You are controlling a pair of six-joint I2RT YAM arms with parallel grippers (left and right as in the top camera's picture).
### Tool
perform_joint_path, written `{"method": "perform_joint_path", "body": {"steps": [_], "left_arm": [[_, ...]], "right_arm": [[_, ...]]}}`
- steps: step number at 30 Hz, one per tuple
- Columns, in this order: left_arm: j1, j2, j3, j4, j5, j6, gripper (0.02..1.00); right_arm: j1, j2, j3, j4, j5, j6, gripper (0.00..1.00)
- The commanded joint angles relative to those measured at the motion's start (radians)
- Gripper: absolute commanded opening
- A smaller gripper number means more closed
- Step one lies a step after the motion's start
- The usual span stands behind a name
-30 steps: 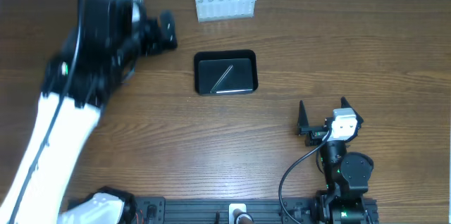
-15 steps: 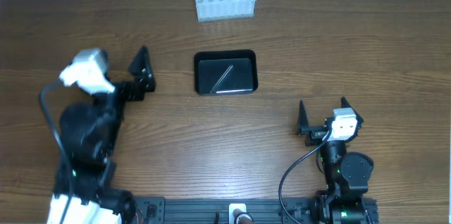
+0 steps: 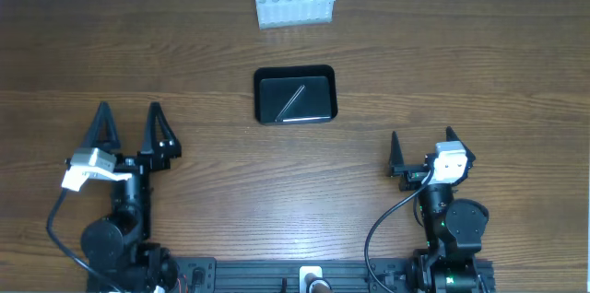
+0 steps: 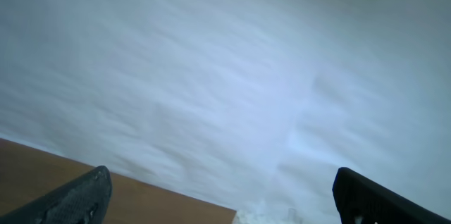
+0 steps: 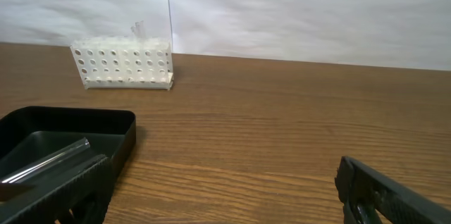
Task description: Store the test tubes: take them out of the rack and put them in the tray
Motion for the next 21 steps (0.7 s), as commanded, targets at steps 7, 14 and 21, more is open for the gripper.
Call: {"method": "perform_joint_path", "body": {"steps": [7, 14, 21], "left_arm": [[0.044, -0.180, -0.043, -0.268, 0.013, 0.048, 0.998], [0.044, -0.221, -0.043, -0.436, 0.013, 0.197, 0.998], [0.044, -0.221, -0.043, -0.616, 0.026, 0.232, 0.998]], "right_arm": [[-0.006, -0.010, -0.007, -0.002, -0.015, 0.003, 0.993], [-0.006, -0.010, -0.007, -0.002, -0.015, 0.003, 0.991], [-0.006, -0.010, -0.007, -0.002, -0.015, 0.003, 0.993]]}}
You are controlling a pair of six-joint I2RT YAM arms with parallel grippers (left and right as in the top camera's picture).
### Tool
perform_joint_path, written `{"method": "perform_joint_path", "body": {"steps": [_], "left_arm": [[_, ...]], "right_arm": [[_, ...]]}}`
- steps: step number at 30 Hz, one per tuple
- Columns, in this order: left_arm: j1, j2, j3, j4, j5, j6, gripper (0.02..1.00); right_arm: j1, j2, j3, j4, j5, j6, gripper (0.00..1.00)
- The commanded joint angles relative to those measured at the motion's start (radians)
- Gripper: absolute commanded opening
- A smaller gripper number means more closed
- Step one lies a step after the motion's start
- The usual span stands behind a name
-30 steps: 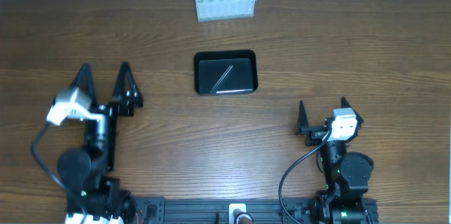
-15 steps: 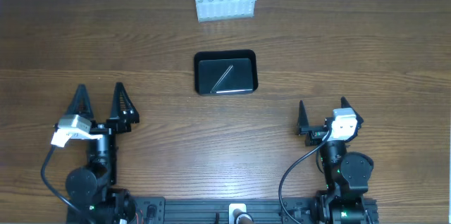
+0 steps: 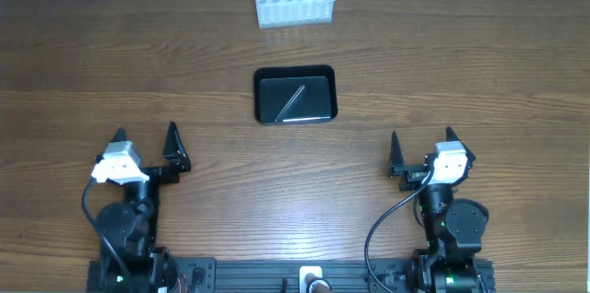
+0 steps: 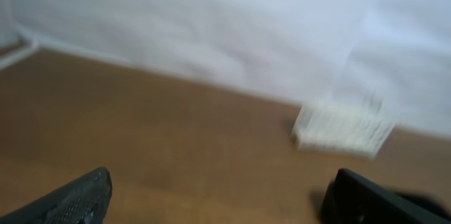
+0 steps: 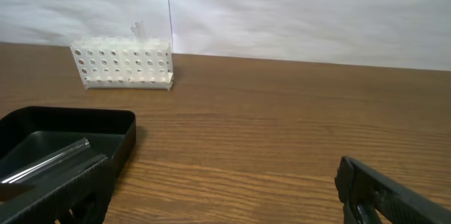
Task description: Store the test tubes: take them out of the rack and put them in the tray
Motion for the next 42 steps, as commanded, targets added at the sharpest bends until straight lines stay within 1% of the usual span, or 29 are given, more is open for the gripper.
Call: {"method": "perform_joint_path", "body": {"steps": [1, 5, 42], "left_arm": [[0.005, -0.008, -0.005, -0.026, 0.032, 0.103, 0.998], [0.007, -0.008, -0.005, -0.027, 0.032, 0.185, 0.998], [0.009, -0.007, -0.004, -0.026, 0.032, 0.184, 0.998]], "right_arm": [[-0.006, -0.010, -0.007, -0.002, -0.015, 0.003, 0.991], [-0.006, -0.010, -0.007, -0.002, -0.015, 0.004, 0.993], [-0.006, -0.010, -0.007, -0.002, -0.015, 0.003, 0.991]]}}
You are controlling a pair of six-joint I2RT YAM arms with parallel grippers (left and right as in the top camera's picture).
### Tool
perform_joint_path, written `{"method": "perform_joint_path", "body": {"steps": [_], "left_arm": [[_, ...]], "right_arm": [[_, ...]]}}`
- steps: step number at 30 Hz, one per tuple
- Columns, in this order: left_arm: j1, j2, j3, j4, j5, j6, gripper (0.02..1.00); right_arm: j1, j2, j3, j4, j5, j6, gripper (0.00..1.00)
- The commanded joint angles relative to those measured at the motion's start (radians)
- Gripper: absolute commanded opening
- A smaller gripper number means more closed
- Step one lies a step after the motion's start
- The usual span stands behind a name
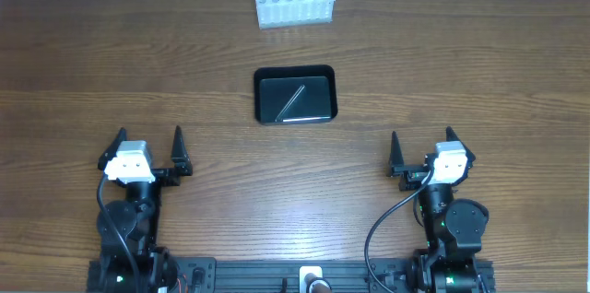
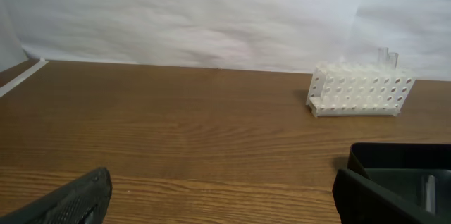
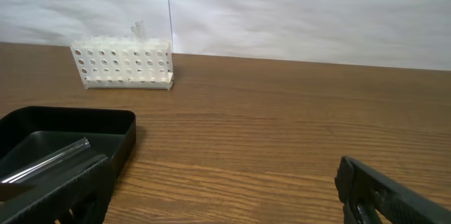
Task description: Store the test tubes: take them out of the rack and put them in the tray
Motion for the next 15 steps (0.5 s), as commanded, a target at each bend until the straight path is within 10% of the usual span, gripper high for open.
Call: {"method": "perform_joint_path", "body": {"steps": [1, 15], "left_arm": [[0.007, -0.007, -0.004, -0.001, 0.010, 0.014, 0.998], [0.007, -0.007, -0.004, -0.001, 0.010, 0.014, 0.996]], "right_arm": [[-0.006, -0.010, -0.007, -0.002, -0.015, 0.003, 0.991], [-0.006, -0.009, 0.216, -0.299, 0.054, 0.080, 0.991]]}}
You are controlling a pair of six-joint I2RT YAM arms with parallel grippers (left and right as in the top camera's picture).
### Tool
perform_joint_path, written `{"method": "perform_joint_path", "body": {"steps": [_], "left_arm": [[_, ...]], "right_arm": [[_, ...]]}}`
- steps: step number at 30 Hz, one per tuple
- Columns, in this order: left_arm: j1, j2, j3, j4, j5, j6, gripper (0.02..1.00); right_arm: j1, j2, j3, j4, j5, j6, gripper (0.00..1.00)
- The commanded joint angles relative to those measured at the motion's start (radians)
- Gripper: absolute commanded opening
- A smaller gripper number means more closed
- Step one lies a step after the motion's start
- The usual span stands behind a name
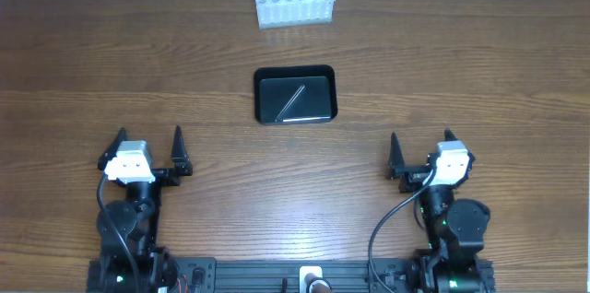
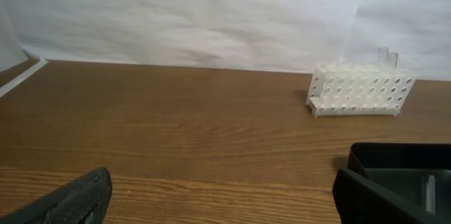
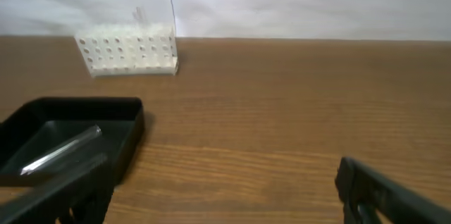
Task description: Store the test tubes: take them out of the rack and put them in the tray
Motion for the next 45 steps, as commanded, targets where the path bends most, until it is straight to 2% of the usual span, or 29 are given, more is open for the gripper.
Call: {"method": "perform_joint_path", "body": {"steps": [1, 5, 11, 17, 19, 21, 24, 26, 33, 37, 45], "left_arm": [[0.007, -0.007, -0.004, -0.001, 0.010, 0.014, 0.998], [0.007, -0.007, -0.004, -0.001, 0.010, 0.014, 0.998], [0.007, -0.007, -0.004, -0.001, 0.010, 0.014, 0.998], [0.007, -0.007, -0.004, -0.001, 0.010, 0.014, 0.998], [0.007, -0.007, -0.004, -0.001, 0.010, 0.014, 0.998], [0.007, -0.007, -0.004, -0.001, 0.010, 0.014, 0.998], [0.007, -0.007, -0.004, -0.001, 0.010, 0.014, 0.998], [0.007, -0.007, -0.004, -0.001, 0.010, 0.014, 0.996], [0.007, -0.007, -0.004, -0.001, 0.010, 0.014, 0.998], [0.007, -0.007, -0.004, -0.001, 0.010, 0.014, 0.998], [0.007, -0.007, -0.004, -0.001, 0.010, 0.014, 0.998]], "right_arm": [[-0.006, -0.005, 0.192, -0.190, 0.106, 0.030, 0.991], [-0.006, 0.046, 0.413, -0.381, 0.223, -0.013, 0.991], [-0.006, 0.272, 0.709, -0.589, 0.329, -0.045, 0.991], [-0.005, 0.587, 0.990, -0.724, 0.323, -0.045, 0.993], [-0.005, 0.684, 1.071, -0.748, 0.293, -0.045, 0.991], [0.011, 0.767, 1.143, -0.761, 0.226, -0.045, 0.991], [0.052, 0.862, 1.226, -0.768, 0.200, -0.045, 0.991], [0.086, 0.919, 1.273, -0.757, 0.231, -0.045, 0.991], [0.208, 1.150, 1.401, -0.678, 0.249, -0.017, 0.993], [0.289, 1.317, 1.468, -0.609, 0.361, 0.100, 0.993], [0.379, 1.620, 1.561, -0.409, 0.530, 0.121, 0.993]]}}
